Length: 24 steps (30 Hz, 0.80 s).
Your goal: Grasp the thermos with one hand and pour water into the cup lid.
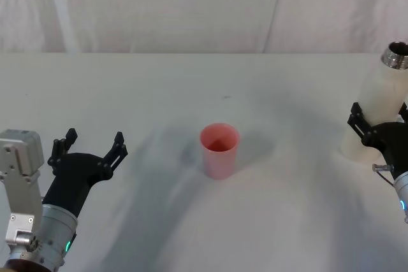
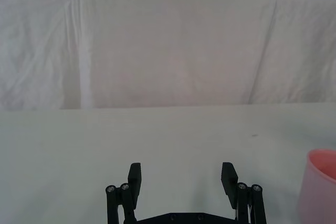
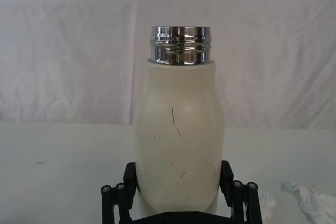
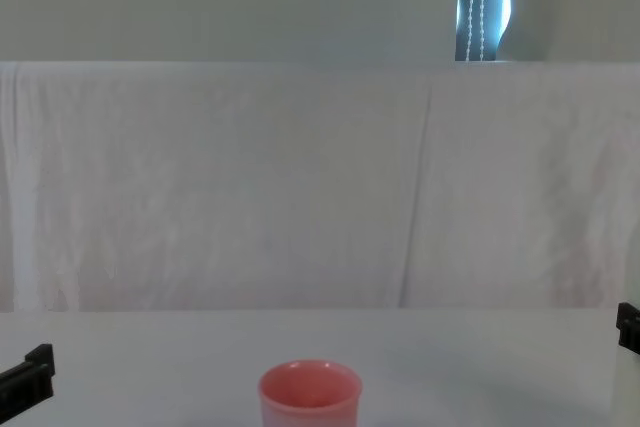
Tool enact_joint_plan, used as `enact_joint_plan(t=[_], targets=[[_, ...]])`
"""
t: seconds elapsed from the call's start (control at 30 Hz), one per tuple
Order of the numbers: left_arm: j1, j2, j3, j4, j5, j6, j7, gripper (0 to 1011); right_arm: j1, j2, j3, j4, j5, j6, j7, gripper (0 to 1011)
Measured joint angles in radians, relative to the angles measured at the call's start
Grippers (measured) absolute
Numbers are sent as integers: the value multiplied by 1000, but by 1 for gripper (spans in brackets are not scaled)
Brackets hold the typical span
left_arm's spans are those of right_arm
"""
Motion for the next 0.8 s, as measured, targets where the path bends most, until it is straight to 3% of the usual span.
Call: enact_joint_plan(t=[0.8], targets=[[0, 0, 0, 0, 0, 0, 0, 1001, -8, 8, -1, -22, 1, -9, 10, 957]])
